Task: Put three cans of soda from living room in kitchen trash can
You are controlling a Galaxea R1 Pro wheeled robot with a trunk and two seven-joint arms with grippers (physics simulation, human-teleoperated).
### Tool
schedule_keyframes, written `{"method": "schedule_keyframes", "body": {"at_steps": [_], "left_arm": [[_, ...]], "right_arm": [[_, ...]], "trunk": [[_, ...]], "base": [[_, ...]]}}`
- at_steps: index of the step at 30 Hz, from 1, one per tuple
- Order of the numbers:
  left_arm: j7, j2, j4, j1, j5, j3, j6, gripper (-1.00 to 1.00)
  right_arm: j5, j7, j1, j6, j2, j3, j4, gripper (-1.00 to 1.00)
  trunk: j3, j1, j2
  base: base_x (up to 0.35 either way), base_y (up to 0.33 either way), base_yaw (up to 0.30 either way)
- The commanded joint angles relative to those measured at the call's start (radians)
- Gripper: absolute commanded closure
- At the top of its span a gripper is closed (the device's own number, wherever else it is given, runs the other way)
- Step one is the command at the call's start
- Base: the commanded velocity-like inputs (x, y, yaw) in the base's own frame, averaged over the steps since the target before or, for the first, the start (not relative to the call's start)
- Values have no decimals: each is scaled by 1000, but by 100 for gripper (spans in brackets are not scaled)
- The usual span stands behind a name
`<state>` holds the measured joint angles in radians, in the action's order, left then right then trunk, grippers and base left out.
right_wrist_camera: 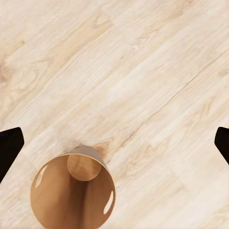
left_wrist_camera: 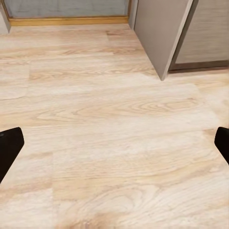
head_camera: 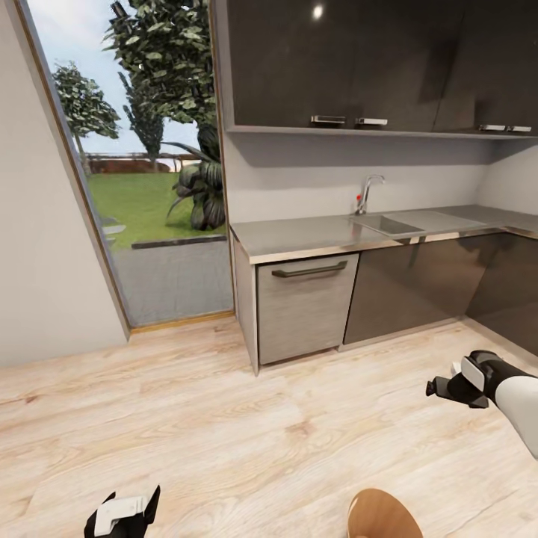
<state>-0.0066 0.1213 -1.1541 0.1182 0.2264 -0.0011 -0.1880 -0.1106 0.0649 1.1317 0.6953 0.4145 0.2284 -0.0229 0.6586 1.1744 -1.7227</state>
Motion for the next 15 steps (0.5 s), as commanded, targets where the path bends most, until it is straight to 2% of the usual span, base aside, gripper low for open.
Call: {"method": "schedule_keyframes", "body": {"at_steps": [1, 8, 15], "left_arm": [[0, 0, 1, 0, 0, 0, 0, -100], [0, 0, 6, -1, -2, 1, 2, -100], [0, 0, 19, -2, -3, -2, 2, -100]], "right_arm": [[0, 1, -1, 0, 0, 0, 0, -100], [1, 11, -22, -9, -12, 1, -1, -100], [1, 14, -47, -63, -23, 1, 1, -100]], "trunk": [[3, 4, -7], [25, 31, -56], [47, 58, -105]], "base": [[0, 0, 0], [0, 0, 0], [0, 0, 0]]}}
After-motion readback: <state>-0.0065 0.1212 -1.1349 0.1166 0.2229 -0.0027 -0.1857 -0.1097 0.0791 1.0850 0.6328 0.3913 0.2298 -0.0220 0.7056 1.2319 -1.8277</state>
